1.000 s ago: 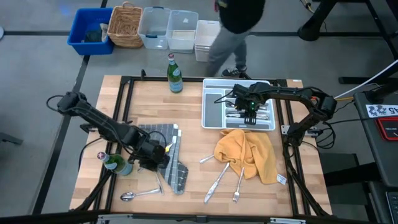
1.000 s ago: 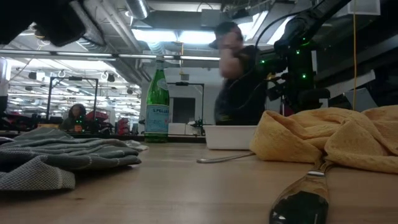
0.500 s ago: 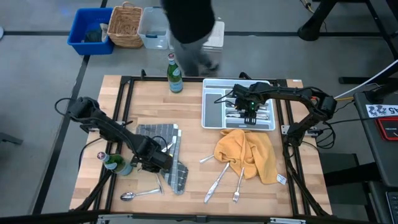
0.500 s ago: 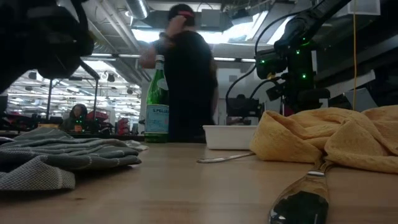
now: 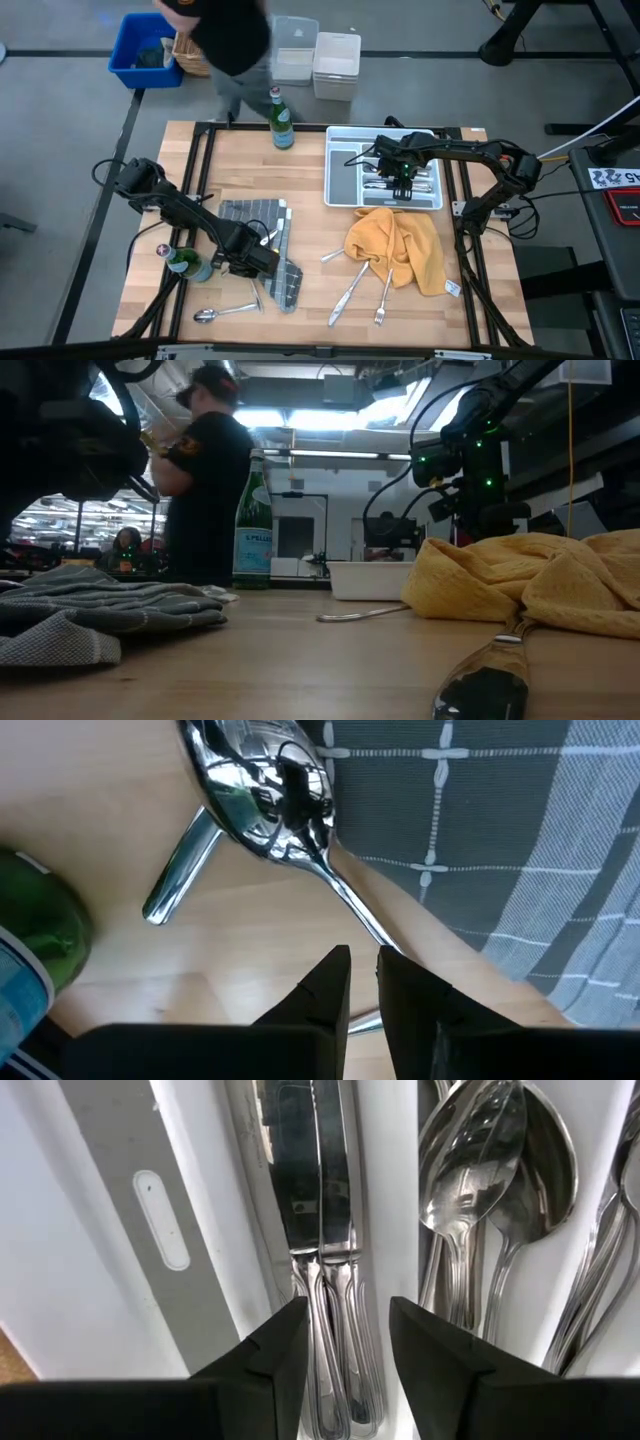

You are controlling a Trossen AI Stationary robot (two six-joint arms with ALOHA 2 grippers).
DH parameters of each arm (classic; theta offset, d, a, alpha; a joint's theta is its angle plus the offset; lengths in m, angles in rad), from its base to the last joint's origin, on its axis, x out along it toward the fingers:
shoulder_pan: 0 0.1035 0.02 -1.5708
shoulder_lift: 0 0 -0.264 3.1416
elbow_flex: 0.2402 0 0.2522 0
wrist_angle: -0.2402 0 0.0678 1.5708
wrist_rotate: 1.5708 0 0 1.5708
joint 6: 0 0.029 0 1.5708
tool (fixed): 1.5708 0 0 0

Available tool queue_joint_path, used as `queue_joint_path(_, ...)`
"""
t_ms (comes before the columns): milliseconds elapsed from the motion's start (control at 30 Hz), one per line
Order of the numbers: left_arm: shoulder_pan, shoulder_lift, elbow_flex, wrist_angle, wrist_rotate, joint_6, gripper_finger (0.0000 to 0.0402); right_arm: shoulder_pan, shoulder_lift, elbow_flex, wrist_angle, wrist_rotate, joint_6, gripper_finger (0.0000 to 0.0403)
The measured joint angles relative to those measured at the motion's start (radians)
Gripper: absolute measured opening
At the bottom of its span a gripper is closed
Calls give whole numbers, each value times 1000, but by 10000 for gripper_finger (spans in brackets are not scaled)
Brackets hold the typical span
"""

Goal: Sort silverware
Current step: Put the silver spoon into the cutlery tray

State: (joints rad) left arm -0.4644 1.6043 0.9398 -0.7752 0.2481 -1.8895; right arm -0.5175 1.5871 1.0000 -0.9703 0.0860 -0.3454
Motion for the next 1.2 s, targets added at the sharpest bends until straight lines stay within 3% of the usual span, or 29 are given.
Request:
queue_joint_path(367,0,0,0,0,-1,54,47,0,0,0,0,0,0,143)
queue_joint_path(600,0,0,0,-19,-2,49,111,0,0,0,-1,0,6,143)
queue_joint_path(767,0,0,0,-56,-32,-89,139,0,0,0,-1,0,8,143)
queue_joint_path(1200,-6,6,0,-51,-75,-206,129,0,0,0,0,0,8,143)
